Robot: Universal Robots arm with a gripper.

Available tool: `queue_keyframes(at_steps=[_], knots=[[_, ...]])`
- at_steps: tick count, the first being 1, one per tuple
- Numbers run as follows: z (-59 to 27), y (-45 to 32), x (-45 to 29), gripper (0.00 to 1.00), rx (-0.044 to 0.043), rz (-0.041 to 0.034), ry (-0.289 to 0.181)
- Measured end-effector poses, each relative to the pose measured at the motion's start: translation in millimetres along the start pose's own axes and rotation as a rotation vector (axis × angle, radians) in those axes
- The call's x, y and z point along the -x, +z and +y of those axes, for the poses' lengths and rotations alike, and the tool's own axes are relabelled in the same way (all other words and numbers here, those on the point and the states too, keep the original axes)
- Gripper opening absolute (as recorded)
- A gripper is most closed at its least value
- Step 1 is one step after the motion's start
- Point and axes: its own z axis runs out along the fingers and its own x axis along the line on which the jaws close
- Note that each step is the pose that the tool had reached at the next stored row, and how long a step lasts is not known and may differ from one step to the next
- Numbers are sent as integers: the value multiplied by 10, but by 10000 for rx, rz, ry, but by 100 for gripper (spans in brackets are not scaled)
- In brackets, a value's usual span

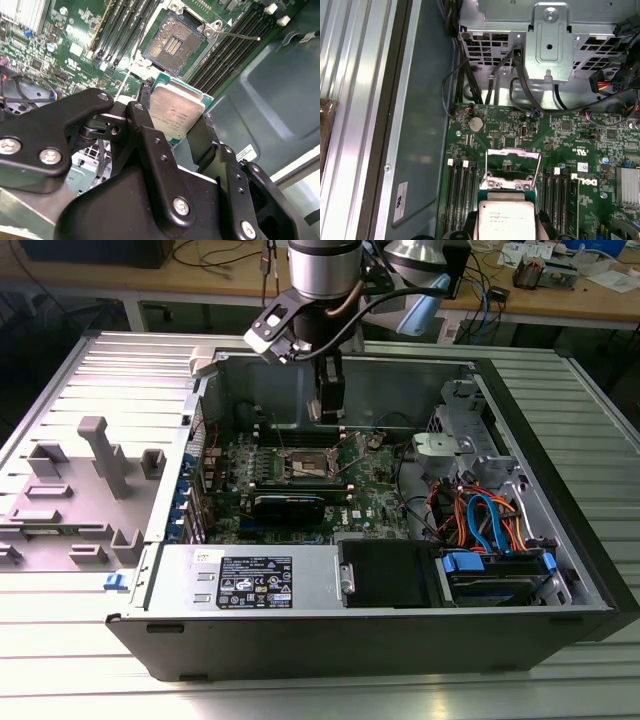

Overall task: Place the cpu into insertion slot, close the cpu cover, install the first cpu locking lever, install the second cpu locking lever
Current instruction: 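Place the cpu into insertion slot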

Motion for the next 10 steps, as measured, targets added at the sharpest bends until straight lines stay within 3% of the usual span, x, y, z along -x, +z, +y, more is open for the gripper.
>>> queue_keyframes(at_steps=[7, 10], knots=[[-20, 17, -1, 54, 3, -13, 178], [-24, 37, -1, 54, -37, -13, 193]])
